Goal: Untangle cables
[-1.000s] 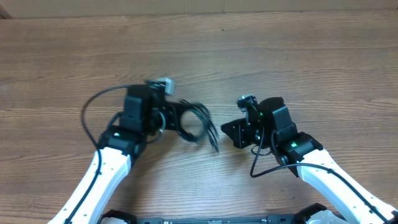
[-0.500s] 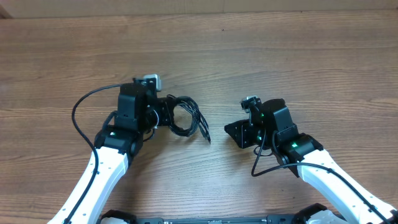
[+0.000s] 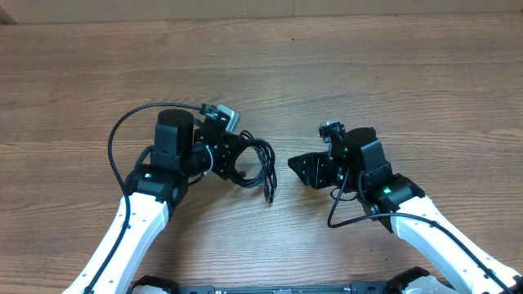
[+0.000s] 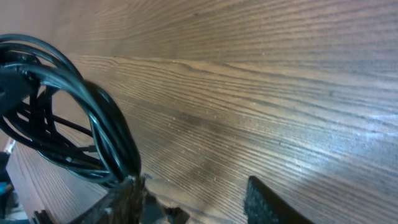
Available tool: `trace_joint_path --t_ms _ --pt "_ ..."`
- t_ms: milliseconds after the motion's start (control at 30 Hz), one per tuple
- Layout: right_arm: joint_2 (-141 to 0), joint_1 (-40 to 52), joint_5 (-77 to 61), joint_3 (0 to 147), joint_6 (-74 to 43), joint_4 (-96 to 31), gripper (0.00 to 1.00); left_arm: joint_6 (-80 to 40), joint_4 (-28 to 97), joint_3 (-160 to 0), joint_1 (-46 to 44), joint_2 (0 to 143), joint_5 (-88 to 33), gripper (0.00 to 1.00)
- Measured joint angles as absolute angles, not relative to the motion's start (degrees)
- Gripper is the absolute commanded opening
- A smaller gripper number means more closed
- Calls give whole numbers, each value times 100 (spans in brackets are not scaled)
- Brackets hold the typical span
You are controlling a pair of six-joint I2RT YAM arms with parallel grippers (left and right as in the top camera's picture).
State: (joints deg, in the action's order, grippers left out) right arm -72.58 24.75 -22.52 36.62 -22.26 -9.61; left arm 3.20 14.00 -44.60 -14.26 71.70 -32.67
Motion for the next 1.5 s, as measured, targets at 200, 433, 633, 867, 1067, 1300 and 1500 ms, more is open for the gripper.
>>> trace_joint_path --t_ms 200,433,633,867,1067,1300,1500 --pt "-7258 2456 -2698 3662 -1839 -624 72 1011 1400 -4460 -1426 7170 -3621 4" --pt "-7258 1964 -3940 3662 -1068 -565 73 1245 1400 -4460 -1426 7170 -3715 4" --pt "-7253 1422 -4908 3662 -733 -309 70 1251 1385 -4460 -1426 7170 -3970 4" --pt "-7253 1428 -5470 3662 -523 -301 64 1264 1369 -4460 -1426 7170 -4788 4" --pt "-7402 1557 -5728 3662 -451 -296 55 1264 1369 -4460 -1426 7170 -5210 4" --pt "-7743 1959 -5839 3660 -403 75 18 1264 1350 -4460 -1426 7170 -5347 5" --pt "-7915 1992 -5870 3658 -458 45 4 1260 1332 -4460 -1426 7170 -5317 4"
